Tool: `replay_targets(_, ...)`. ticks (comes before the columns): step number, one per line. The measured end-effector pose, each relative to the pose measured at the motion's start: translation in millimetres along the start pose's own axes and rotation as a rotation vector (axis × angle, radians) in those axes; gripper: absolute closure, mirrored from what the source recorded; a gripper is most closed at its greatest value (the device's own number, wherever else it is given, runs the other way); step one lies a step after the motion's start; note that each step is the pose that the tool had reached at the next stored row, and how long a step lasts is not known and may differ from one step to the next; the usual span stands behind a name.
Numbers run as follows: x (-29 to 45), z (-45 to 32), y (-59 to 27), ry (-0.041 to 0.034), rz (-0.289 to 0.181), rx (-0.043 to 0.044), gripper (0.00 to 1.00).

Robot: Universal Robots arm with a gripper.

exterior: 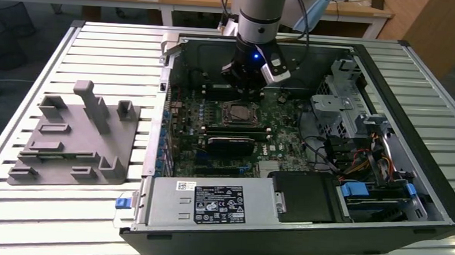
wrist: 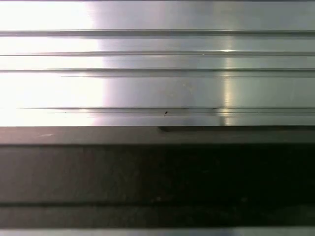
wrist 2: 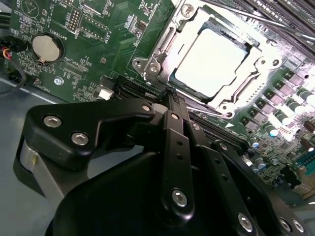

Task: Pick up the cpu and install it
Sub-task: 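Install the first cpu locking lever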

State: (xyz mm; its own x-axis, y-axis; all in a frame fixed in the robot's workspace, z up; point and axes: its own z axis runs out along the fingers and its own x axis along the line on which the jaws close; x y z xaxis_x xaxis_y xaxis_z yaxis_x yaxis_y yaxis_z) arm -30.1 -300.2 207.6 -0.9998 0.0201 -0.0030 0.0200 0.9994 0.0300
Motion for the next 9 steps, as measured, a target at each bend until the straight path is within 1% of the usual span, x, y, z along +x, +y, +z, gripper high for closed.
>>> replay_targets(3,-0.1,2.3,-0.1,0.0001,0.000,0.0015,0.89)
replay_targets(9,-0.5,4.4,-0.1,0.0000,0.000,0.0020,0.89)
